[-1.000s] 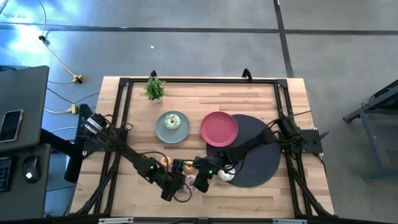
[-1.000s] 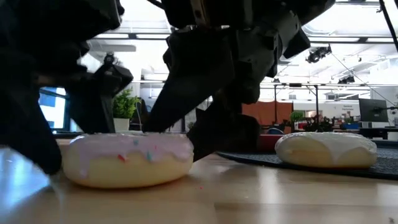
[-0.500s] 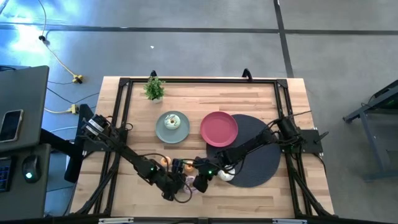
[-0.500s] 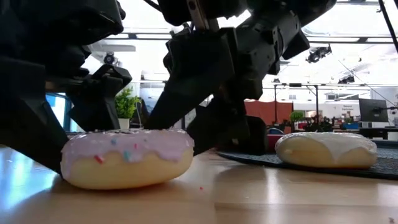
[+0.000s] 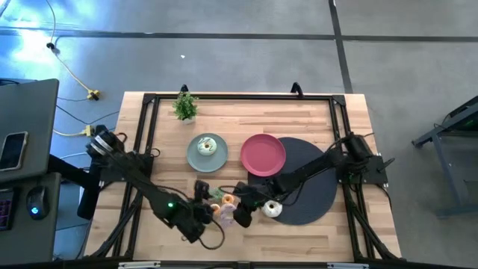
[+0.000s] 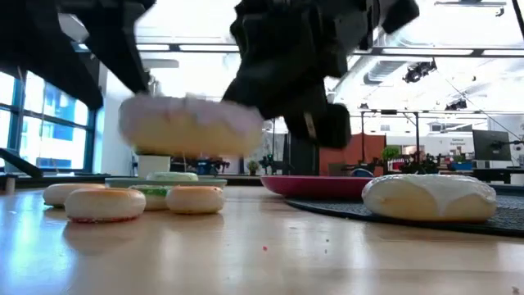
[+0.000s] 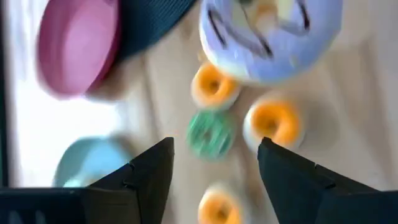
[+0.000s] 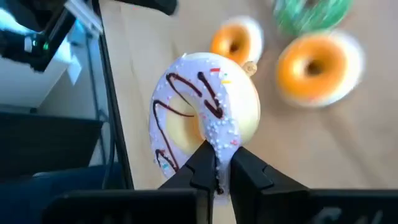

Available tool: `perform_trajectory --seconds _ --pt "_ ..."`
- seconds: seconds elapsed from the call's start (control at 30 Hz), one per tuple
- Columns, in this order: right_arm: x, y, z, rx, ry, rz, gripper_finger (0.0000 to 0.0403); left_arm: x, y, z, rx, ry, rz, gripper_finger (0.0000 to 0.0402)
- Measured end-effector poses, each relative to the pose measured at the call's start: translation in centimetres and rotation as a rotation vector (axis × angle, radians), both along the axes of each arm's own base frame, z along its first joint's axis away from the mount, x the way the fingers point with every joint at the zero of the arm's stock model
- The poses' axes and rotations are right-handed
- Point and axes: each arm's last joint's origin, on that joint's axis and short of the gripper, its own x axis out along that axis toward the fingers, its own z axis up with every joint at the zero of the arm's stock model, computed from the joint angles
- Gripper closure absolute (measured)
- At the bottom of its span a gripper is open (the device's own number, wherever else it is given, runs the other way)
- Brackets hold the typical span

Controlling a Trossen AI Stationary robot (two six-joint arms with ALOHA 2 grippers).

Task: Pick & Place donuts
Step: Put the large purple donut on the gray plate

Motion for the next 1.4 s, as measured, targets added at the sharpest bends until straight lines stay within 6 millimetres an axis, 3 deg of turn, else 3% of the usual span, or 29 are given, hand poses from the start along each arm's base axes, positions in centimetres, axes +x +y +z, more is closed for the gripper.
perform_trajectory --seconds 0.23,0.43,0.73,0.93,1.13,1.4 --pt "0.8 -5.1 2.5 -0.075 -0.072 -0.152 0.0391 -4.9 2.3 4.5 0.048 -0.035 0.104 0.0212" --pt "3.0 -9.7 4.4 -0.136 -0.154 -0.228 0.0381 -8.6 3.7 8.0 0.042 -0.133 0.083 0.0218" --pt "6.7 -15.4 1.4 -0.137 -0.045 -0.287 0.0382 -12.9 6.8 11.2 0.04 -0.228 0.078 0.0204" --pt "8.1 -17.2 0.1 -0.141 0.051 -0.293 0.0379 -14.3 8.7 11.8 0.105 -0.187 0.063 0.0184" --pt "8.3 -18.2 -1.2 -0.113 0.115 -0.302 0.0377 -15.0 9.6 12.1 0.14 -0.169 0.045 0.0183" --pt "7.9 -17.8 -1.5 -0.1 0.162 -0.269 0.0309 -15.8 10.7 11.6 0.137 -0.181 0.049 0.0183"
